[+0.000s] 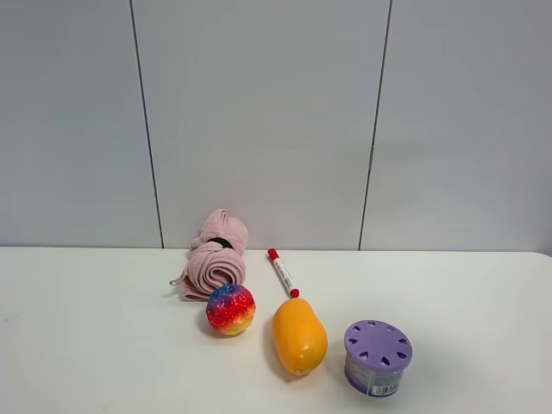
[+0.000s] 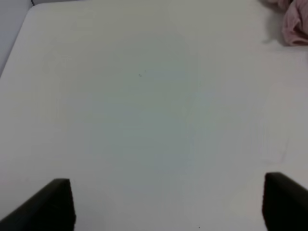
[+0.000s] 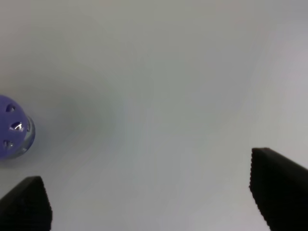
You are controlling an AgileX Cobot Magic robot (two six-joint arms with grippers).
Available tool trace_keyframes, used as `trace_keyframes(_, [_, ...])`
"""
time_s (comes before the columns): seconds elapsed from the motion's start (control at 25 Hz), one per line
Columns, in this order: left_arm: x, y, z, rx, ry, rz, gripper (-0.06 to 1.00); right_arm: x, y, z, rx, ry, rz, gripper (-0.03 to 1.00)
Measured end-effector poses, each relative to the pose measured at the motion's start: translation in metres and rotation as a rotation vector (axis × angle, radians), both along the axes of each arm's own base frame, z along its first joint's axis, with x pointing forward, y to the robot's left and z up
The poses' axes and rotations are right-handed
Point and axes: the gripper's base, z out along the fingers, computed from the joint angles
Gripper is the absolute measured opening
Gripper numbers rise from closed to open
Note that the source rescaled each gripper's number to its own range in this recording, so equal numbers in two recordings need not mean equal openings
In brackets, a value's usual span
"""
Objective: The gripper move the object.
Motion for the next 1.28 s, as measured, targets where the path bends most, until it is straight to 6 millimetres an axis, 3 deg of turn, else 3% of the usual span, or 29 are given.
trace_keyframes(0.32, [0.0,0.0,0.0,0.0,0.0,0.0,1.0,-0.099,-0.015,-0.009,0.123,-0.212,-0.076,0.98])
trace_keyframes(0.56, [0.0,0.0,0.0,0.0,0.0,0.0,1.0,-0.149,-0.023,-0.036,0.149,-0.303,-0.084,0.98])
trace_keyframes(0.8, [0.0,0.0,0.0,0.0,0.0,0.0,1.0,-0.159,-0.024,-0.064,0.161,-0.291,-0.09,0.98])
trace_keyframes(1.28, [0.0,0.0,0.0,0.0,0.0,0.0,1.0,-0.15,-0.022,-0.068,0.169,-0.339,-0.088,0.98])
